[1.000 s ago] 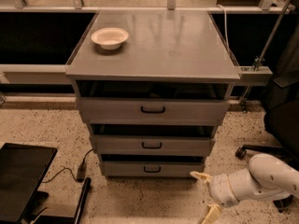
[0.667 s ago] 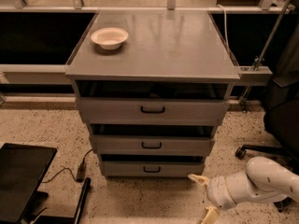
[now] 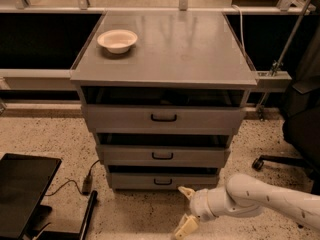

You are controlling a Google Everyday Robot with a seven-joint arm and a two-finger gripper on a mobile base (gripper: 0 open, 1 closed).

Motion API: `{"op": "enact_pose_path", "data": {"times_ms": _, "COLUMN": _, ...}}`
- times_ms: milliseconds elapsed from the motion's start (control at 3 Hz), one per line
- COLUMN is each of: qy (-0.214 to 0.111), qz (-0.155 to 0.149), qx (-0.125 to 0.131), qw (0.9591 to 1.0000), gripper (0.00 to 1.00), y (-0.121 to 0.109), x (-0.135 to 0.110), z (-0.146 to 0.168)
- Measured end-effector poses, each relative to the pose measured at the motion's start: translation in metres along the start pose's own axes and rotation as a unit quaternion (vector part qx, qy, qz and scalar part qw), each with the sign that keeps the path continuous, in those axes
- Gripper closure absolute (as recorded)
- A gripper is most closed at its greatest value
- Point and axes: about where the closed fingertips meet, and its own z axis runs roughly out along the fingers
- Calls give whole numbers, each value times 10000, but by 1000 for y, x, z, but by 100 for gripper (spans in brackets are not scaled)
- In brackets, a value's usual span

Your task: Open bottom drawer

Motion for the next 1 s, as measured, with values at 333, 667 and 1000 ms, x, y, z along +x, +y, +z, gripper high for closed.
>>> {"op": "enact_pose_path", "data": {"times_ms": 333, "qy": 52, "qz": 49, "qx": 400, "qw": 9992, "gripper": 0, "y": -21, "x": 2, "z": 0}}
{"op": "enact_pose_path", "data": {"times_ms": 667, "qy": 52, "qz": 49, "qx": 400, "qw": 9992, "gripper": 0, "y": -21, "x": 2, "z": 0}}
{"op": "enact_pose_path", "data": {"times_ms": 1000, "qy": 116, "qz": 61, "qx": 614, "qw": 9980, "gripper": 0, "y": -28, "x": 11, "z": -8}}
